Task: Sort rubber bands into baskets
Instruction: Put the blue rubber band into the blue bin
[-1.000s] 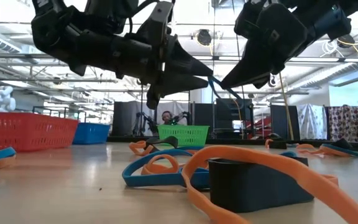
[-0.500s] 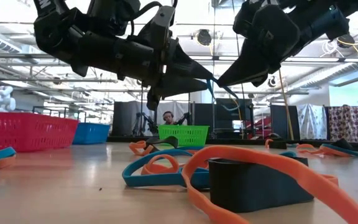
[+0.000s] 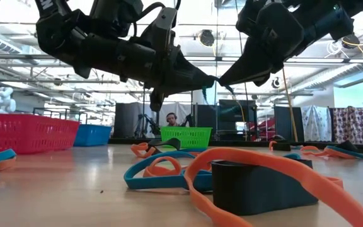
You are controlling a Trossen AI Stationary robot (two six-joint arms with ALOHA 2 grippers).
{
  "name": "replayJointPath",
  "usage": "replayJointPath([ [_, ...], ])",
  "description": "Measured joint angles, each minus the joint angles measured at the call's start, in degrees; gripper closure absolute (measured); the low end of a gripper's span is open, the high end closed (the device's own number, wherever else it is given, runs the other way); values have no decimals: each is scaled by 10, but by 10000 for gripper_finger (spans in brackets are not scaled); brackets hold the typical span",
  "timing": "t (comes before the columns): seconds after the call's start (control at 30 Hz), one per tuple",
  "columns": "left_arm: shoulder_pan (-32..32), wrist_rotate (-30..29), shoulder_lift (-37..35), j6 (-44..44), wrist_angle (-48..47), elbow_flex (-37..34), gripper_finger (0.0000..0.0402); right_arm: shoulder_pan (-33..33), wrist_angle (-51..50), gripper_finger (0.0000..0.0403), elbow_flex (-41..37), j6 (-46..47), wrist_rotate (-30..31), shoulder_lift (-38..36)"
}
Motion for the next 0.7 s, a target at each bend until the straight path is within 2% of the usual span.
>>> replayJointPath([
  [0.2,0,10,0,2,4,0,397,1,-2,396,0,0,0,0],
  [0.37,2,14,-18,27,-11,0,398,3,-16,350,0,0,0,0],
  [0.47,11,14,-46,41,-69,0,399,4,-23,317,0,0,0,0],
  [0.57,24,7,-104,66,-178,0,400,5,-26,289,0,0,-1,0],
  [0.7,48,-59,-207,112,-358,0,400,5,-40,268,0,16,-1,0],
])
